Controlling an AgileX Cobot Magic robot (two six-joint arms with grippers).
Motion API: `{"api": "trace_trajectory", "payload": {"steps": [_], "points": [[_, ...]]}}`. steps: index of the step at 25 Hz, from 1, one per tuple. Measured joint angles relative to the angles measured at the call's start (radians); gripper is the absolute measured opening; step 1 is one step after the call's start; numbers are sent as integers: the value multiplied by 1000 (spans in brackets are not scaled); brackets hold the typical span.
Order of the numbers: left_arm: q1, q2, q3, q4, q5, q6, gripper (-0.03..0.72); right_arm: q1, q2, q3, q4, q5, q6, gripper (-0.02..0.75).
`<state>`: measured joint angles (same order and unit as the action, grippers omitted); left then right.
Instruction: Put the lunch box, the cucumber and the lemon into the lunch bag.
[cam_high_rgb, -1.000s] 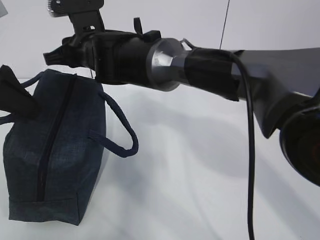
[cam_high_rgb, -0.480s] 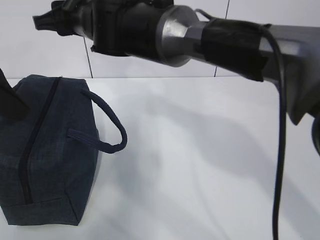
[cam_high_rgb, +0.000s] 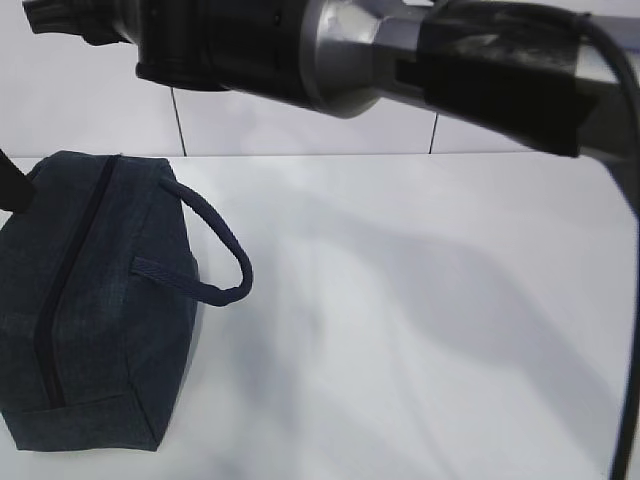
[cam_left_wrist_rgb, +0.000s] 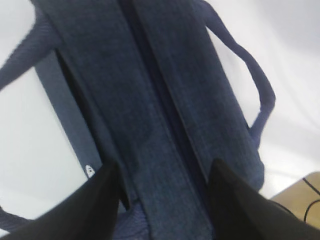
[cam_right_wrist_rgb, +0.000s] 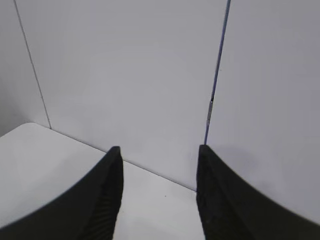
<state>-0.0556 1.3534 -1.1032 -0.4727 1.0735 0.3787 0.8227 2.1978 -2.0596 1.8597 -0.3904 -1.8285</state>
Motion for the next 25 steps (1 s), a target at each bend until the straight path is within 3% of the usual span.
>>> {"api": "trace_trajectory", "payload": {"steps": [8, 19, 25], "points": [[26, 0, 0, 6, -23, -23, 412, 39, -76, 79, 6, -58, -57, 349], [26, 0, 0, 11, -25, -31, 412, 88, -81, 97, 8, -129, -630, 321], [26, 0, 0, 13, -6, -31, 412, 103, -117, 181, 9, -154, -763, 319]]}}
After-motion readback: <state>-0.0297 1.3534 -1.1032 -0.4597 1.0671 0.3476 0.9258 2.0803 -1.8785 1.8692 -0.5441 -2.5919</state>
